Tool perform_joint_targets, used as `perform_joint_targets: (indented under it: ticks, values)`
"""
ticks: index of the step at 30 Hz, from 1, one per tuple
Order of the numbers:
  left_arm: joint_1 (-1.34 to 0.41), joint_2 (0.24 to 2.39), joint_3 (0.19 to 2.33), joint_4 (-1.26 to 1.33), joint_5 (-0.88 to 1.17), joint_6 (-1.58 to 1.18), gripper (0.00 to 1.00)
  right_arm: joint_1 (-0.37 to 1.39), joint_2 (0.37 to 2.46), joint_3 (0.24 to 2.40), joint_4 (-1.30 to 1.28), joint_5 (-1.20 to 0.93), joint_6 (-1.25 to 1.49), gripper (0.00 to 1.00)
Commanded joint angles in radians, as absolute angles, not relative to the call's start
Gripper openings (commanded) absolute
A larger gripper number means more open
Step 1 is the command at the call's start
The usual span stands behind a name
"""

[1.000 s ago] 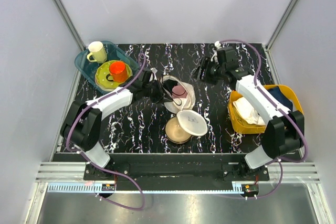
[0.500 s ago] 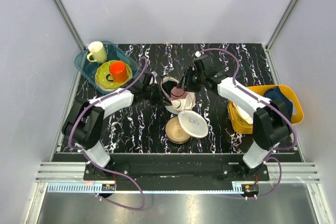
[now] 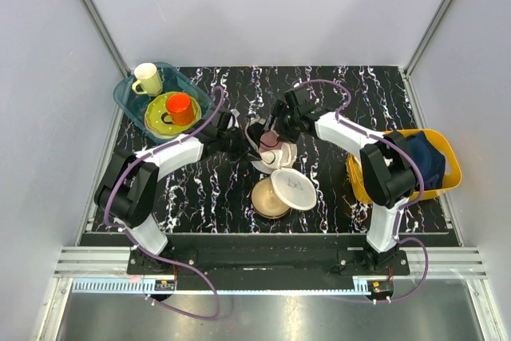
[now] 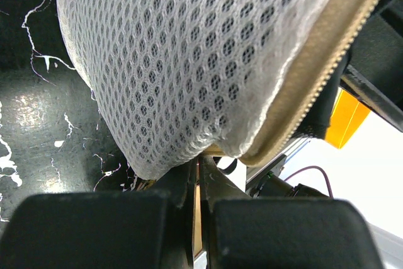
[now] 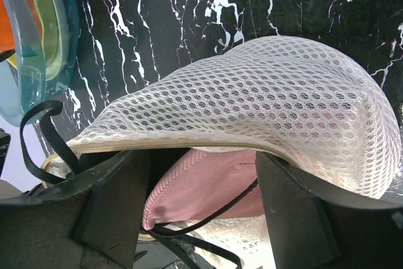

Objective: Unzip the laundry bag and remove the bra

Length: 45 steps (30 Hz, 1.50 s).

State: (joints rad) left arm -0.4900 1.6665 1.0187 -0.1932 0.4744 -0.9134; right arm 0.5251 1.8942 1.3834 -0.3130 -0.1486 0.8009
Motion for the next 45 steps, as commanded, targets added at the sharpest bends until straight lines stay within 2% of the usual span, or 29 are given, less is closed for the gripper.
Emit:
perform_joint_targets:
  ticks: [1, 3, 6, 10, 12, 15, 16, 17, 24, 34, 39, 45]
  values:
    - [-0.494, 1.644, 1.016, -0.157, 0.482, -0.910, 0.00, 0.526, 1.870, 1.388, -0.284, -0.110, 0.838, 0.76]
    - [-0.497, 1.647, 1.015, -0.155, 0.485, -0.911, 0.00, 0.528, 1.873, 1.384, -0.285, -0.110, 0.833, 0.75]
    - [-0.495, 1.648, 1.014, -0.156, 0.483, -0.910, 0.00, 0.531, 1.870, 1.364, -0.281, -0.121, 0.827, 0.67]
    - [-0.497, 1.652, 1.017, -0.152, 0.488, -0.911, 0.00, 0.532, 1.861, 1.344, -0.272, -0.133, 0.818, 0.49]
    - [-0.495, 1.657, 1.017, -0.152, 0.488, -0.913, 0.00, 0.534, 1.858, 1.335, -0.272, -0.135, 0.813, 0.46]
    - [-0.495, 1.658, 1.014, -0.153, 0.489, -0.914, 0.00, 0.534, 1.845, 1.318, -0.267, -0.133, 0.808, 0.29]
    - [-0.497, 1.658, 1.014, -0.155, 0.488, -0.914, 0.00, 0.532, 1.827, 1.313, -0.262, -0.135, 0.805, 0.18]
    - [-0.497, 1.658, 1.014, -0.156, 0.486, -0.914, 0.00, 0.532, 1.818, 1.302, -0.261, -0.137, 0.807, 0.00]
    - [-0.497, 1.654, 1.025, -0.195, 0.459, -0.907, 0.00, 0.531, 1.635, 1.296, -0.252, -0.193, 0.773, 0.00]
    - [-0.499, 1.643, 1.043, -0.244, 0.425, -0.888, 0.00, 0.531, 1.537, 1.434, -0.152, -0.526, 0.847, 0.00]
    - [-0.495, 1.638, 1.045, -0.261, 0.413, -0.874, 0.00, 0.528, 1.509, 1.471, -0.141, -0.557, 0.850, 0.00]
    - [-0.495, 1.637, 1.042, -0.253, 0.420, -0.876, 0.00, 0.503, 1.454, 1.508, -0.225, -0.461, 0.767, 0.00]
